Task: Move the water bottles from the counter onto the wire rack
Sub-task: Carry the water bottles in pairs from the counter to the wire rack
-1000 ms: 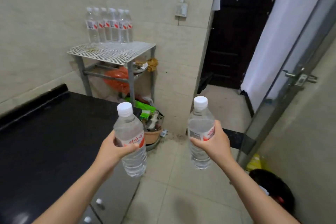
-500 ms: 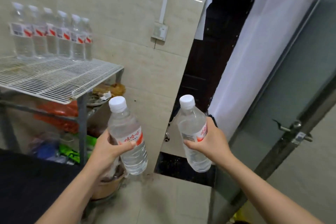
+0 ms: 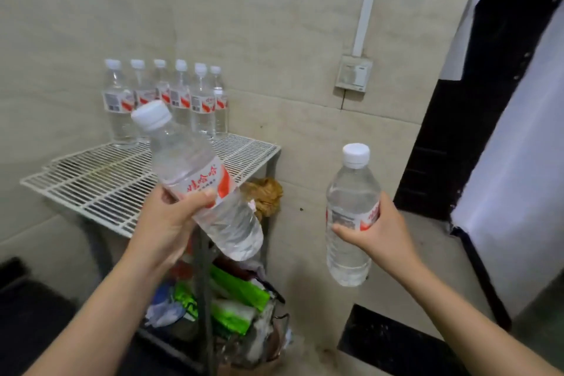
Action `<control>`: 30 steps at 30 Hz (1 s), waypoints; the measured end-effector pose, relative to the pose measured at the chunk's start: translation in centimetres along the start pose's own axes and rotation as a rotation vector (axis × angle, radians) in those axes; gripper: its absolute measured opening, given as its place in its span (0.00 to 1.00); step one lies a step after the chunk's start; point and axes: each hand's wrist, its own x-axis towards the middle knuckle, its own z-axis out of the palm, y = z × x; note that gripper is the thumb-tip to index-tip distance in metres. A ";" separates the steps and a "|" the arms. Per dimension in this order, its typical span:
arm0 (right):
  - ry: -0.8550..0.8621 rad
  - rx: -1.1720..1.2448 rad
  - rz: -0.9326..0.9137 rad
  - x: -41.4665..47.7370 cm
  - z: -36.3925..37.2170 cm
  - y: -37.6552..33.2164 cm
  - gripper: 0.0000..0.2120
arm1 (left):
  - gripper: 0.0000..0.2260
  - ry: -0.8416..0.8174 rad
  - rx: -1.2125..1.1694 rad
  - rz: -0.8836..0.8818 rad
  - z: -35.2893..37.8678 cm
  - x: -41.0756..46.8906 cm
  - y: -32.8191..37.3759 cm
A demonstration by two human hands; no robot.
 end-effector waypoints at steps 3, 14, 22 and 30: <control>-0.033 0.124 -0.086 5.9 2.9 -0.8 0.30 | 0.12 0.109 0.095 0.093 -2.8 4.0 1.7; -0.332 0.445 -0.361 28.6 22.1 -5.9 0.36 | 0.14 0.644 0.498 0.204 -8.2 12.0 1.5; -0.471 0.408 -0.368 34.9 36.5 -10.6 0.35 | 0.21 0.911 0.600 0.243 -9.0 12.4 2.7; -0.439 0.428 -0.239 35.8 43.4 -13.6 0.40 | 0.29 1.055 0.647 0.193 -9.9 13.6 2.5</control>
